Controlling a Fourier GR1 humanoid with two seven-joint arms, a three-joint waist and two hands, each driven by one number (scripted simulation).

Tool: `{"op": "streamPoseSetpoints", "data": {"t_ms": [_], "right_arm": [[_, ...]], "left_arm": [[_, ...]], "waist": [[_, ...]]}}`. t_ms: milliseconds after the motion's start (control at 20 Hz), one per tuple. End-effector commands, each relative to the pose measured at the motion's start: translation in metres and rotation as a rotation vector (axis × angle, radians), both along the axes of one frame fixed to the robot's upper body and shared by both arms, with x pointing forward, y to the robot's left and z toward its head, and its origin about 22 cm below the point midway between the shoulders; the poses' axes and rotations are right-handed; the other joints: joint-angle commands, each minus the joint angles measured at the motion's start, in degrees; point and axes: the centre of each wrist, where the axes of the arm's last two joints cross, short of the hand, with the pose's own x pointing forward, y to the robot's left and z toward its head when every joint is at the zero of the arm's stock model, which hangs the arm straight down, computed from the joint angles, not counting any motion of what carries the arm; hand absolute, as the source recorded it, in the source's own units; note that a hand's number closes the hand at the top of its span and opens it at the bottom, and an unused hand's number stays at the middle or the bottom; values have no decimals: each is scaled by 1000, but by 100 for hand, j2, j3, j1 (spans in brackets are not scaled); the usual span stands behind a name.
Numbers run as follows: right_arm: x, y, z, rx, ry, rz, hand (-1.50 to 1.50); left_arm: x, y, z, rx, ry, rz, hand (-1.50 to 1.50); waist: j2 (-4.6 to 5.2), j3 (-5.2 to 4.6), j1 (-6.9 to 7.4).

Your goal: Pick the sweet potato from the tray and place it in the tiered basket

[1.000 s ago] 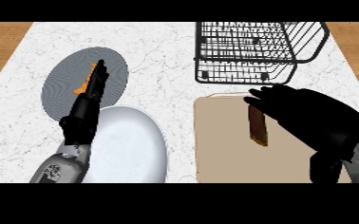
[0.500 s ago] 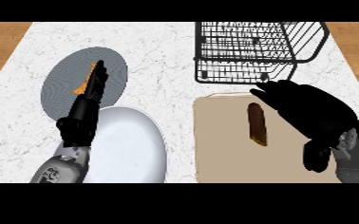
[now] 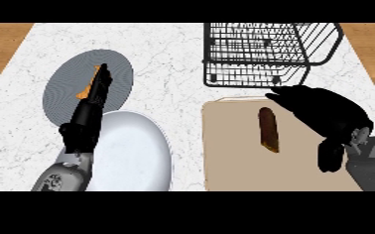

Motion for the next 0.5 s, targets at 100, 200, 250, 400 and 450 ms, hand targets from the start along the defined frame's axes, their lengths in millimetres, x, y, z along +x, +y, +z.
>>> {"op": "streamPoseSetpoints", "data": {"t_ms": [100, 200, 250, 400, 450], "right_arm": [[2, 16, -8, 36, 13, 30, -150], [12, 5, -29, 40, 32, 38, -150], [16, 4, -9, 13, 50, 25, -150], [-6, 11, -13, 35, 44, 37, -150], [-9, 27, -32, 42, 48, 36, -150]], "left_arm": [[6, -7, 10, -30, 18, 4, 0], [5, -1, -11, -26, 18, 0, 0], [1, -6, -15, -25, 3, 12, 0], [4, -16, -16, -38, 8, -7, 0], [-10, -15, -4, -37, 21, -7, 0]], "waist": [[16, -45, -12], [27, -45, -3], [22, -47, -10], [17, -47, -50], [13, -45, -17]]}}
